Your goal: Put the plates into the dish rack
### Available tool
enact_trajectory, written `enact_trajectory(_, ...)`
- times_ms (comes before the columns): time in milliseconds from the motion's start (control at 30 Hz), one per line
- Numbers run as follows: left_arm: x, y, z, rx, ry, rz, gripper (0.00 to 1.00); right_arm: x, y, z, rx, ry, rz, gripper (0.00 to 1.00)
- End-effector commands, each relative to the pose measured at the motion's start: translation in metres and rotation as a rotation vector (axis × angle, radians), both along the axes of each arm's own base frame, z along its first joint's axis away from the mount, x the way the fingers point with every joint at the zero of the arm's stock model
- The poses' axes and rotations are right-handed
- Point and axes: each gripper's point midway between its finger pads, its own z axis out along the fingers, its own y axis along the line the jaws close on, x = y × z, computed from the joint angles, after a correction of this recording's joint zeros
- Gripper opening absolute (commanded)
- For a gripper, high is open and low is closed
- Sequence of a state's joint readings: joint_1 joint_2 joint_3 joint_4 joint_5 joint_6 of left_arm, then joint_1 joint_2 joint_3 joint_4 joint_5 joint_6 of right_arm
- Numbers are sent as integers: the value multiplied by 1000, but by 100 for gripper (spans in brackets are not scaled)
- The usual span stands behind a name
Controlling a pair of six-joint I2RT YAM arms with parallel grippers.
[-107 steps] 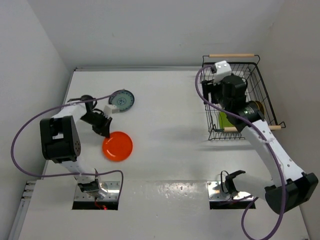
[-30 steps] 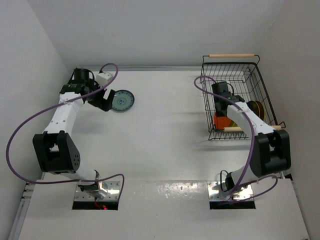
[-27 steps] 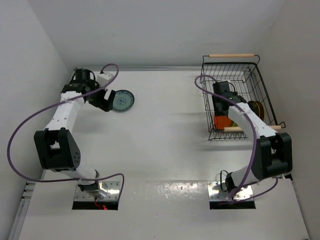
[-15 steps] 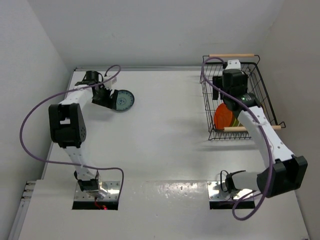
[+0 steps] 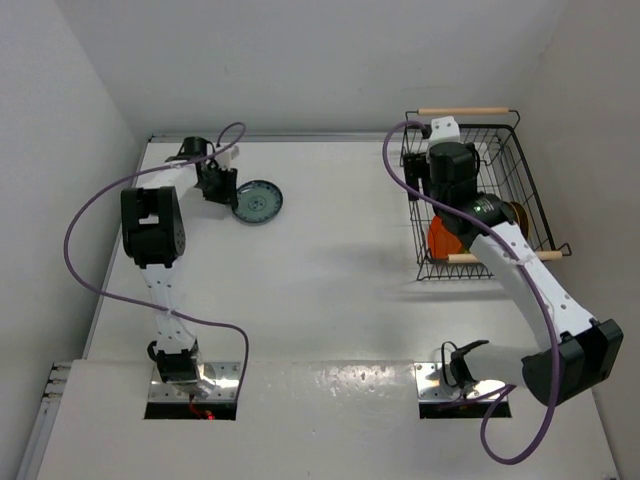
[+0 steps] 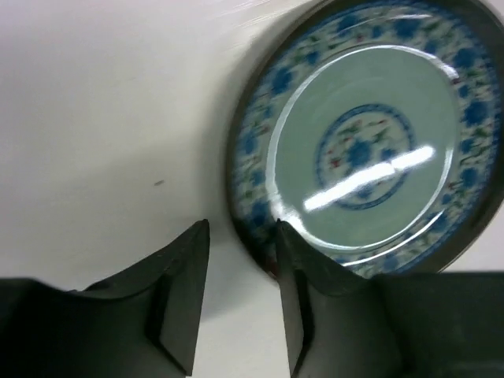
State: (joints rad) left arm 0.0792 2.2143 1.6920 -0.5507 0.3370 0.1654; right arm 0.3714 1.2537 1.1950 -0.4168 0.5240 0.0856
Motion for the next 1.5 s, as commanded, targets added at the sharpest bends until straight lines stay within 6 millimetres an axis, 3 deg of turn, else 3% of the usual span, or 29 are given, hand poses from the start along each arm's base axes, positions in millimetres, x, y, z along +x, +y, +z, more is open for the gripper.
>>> enact_trajectory(0, -36, -35, -36, -103, 169, -83, 34, 3, 2, 30, 11, -108, 1, 83)
enact_trajectory(33, -38, -38, -41, -119, 182, -88, 12, 4, 4, 35, 16, -120, 6, 82)
enact_trajectory(67, -42, -43, -39, -152, 197, -91, 1, 4, 5, 34, 16, -116, 12, 82)
enact_trajectory(133, -39, -50, -27, -187, 173, -119, 0, 4, 15, 33, 26, -107, 47, 81)
enact_trajectory(167, -41, -59, -7, -237, 151, -153, 0, 2, 20, 30, 30, -86, 68, 81)
enact_trajectory(200, -45, -64, 3, -260, 139, -180, 0, 1, 44, 22, 84, -51, 186, 82)
enact_trajectory(267, -52, -88, 31, -306, 81, -296, 0, -9, 73, -2, 142, 50, 314, 83)
enact_trajectory(300, -57, -95, 57, -309, 32, -337, 0, -23, 111, -11, 247, 117, 495, 85)
enact_trajectory(367, -65, -115, 84, -316, -34, -422, 0, -31, 141, -29, 336, 188, 602, 85)
enact_trajectory(400, -72, -126, 101, -354, -63, -465, 0, -46, 166, -40, 464, 260, 658, 85)
enact_trajectory(433, -79, -134, 125, -365, -115, -505, 0, -46, 182, -41, 530, 271, 718, 85)
enact_trajectory(467, -88, -146, 134, -380, -126, -547, 0, -51, 200, -56, 594, 302, 750, 85)
enact_trajectory(500, -94, -154, 147, -401, -152, -576, 0, -46, 212, -56, 650, 285, 755, 84)
enact_trajectory(567, -106, -168, 171, -399, -189, -615, 0, -40, 230, -60, 701, 271, 764, 80)
enact_trajectory(700, -123, -182, 198, -442, -229, -658, 0, -22, 251, -82, 737, 316, 707, 75)
enact_trajectory(800, -131, -190, 203, -451, -234, -686, 0, -17, 266, -83, 749, 268, 753, 75)
enact_trajectory(867, -138, -191, 215, -464, -252, -699, 0, -17, 268, -89, 750, 265, 746, 71)
enact_trajectory(967, -142, -192, 218, -477, -262, -716, 0, -13, 268, -95, 755, 264, 726, 51)
enact_trajectory(1000, -142, -191, 221, -468, -272, -714, 0, -12, 268, -94, 763, 252, 727, 28)
enact_trajectory(1067, -137, -187, 214, -405, -269, -686, 0, -16, 268, -91, 779, 248, 726, 5)
enact_trajectory(1100, -132, -184, 214, -377, -279, -672, 0, -16, 267, -88, 781, 236, 725, 0)
enact_trajectory(1167, -120, -171, 206, -305, -271, -607, 31, -15, 261, -73, 762, 188, 728, 0)
enact_trajectory(1200, -115, -162, 208, -291, -270, -573, 56, -20, 254, -61, 750, 176, 723, 0)
enact_trajectory(1267, -106, -148, 211, -262, -285, -531, 79, -13, 237, -54, 675, 145, 670, 0)
enact_trajectory(1333, -93, -124, 225, -222, -329, -462, 98, -5, 196, -38, 586, 105, 542, 0)
enact_trajectory(1367, -85, -109, 225, -167, -338, -414, 100, -2, 182, -15, 550, 48, 521, 0)
enact_trajectory(1433, -74, -85, 227, -97, -353, -341, 100, 6, 126, 9, 449, -9, 351, 0)
enact_trajectory(1467, -64, -61, 230, -41, -367, -264, 100, 9, 111, 24, 424, -43, 308, 0)
